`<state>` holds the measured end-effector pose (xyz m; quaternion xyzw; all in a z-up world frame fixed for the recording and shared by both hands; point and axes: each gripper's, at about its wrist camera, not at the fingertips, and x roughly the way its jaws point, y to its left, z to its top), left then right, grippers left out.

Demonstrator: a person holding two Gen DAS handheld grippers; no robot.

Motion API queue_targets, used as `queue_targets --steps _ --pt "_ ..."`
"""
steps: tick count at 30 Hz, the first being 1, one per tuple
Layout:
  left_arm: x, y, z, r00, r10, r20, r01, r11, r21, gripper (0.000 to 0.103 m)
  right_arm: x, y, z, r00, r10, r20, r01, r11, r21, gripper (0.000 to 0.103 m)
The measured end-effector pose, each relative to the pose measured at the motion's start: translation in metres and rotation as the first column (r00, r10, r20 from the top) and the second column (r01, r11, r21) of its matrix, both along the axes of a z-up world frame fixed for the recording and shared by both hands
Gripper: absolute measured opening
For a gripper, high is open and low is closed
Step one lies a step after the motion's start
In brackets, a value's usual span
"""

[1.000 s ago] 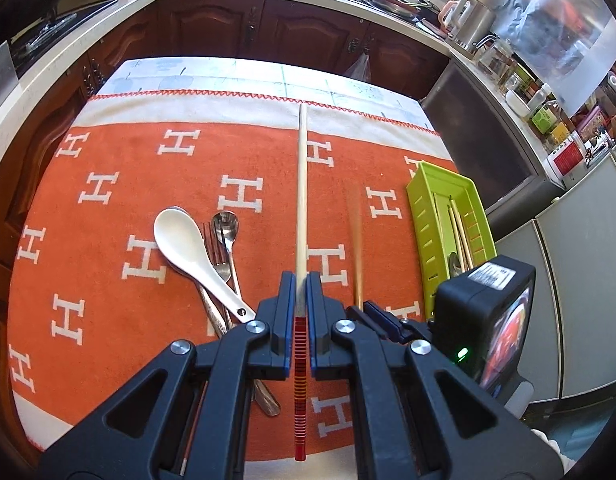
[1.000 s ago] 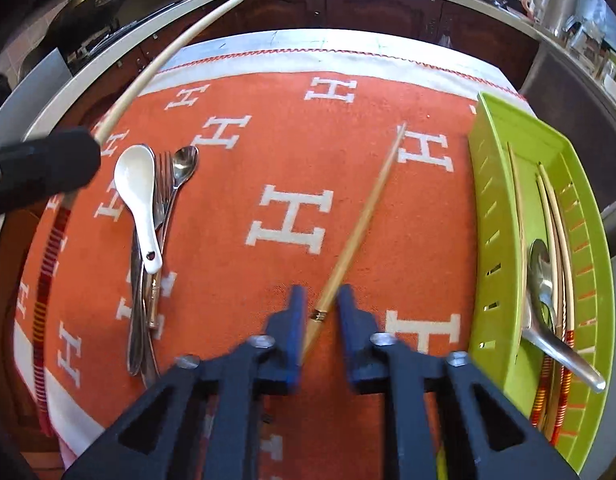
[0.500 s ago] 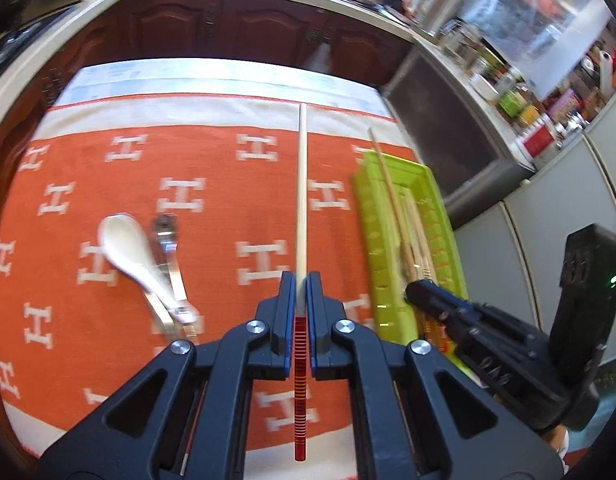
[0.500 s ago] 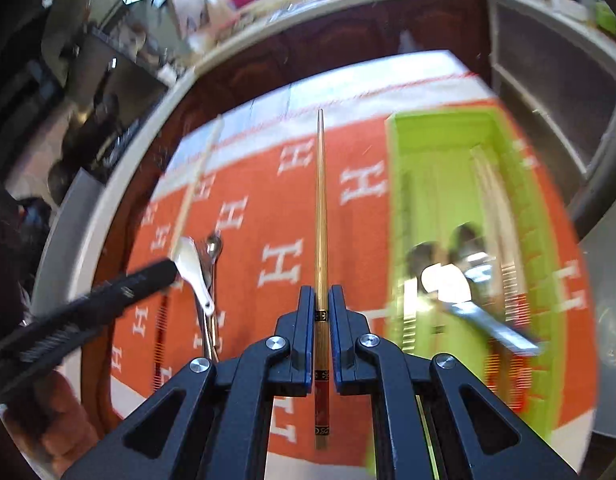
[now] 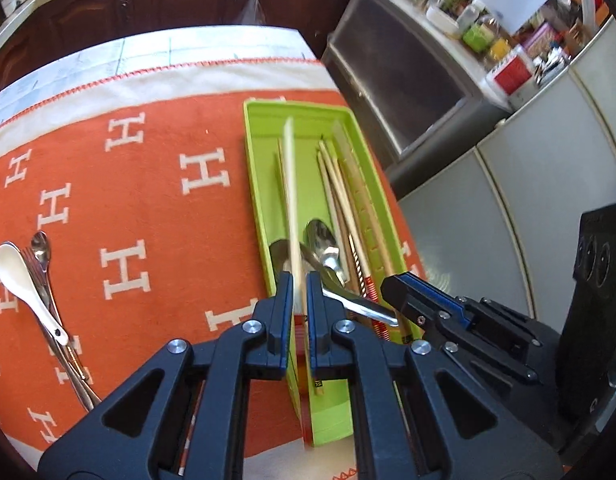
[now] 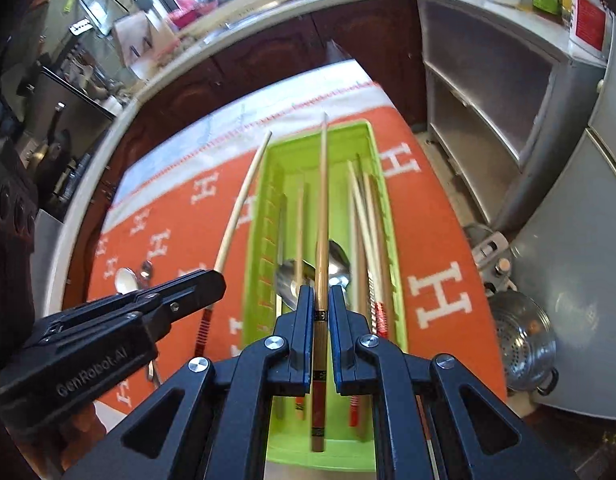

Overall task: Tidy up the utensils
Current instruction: 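Lower both chopsticks into the green tray and open both tools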

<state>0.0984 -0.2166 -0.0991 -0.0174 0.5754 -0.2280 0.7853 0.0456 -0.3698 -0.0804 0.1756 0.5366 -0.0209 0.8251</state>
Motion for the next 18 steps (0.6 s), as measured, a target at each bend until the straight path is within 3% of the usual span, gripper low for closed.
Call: queue_targets --steps 8,15,18 --pt "-0.007 0.02 -0.01 1.0 -0.006 0.03 0.004 0.998 0.07 0.004 -0.001 -0.002 -0.023 1.0 -0.003 -0.031 0.003 1.0 0.004 0.015" --pt "-0.01 0.061 -0.008 0.997 0.044 0.066 -0.051 0.994 0.1 0.022 -0.002 0.022 -0.017 1.0 0.027 -0.017 -0.027 1.0 -0.007 0.015" --pt "-0.013 0.081 -0.005 0.995 0.07 0.076 -0.077 0.993 0.093 0.025 -0.003 0.035 -0.012 0.999 0.048 -0.004 -0.048 0.999 -0.014 0.015"
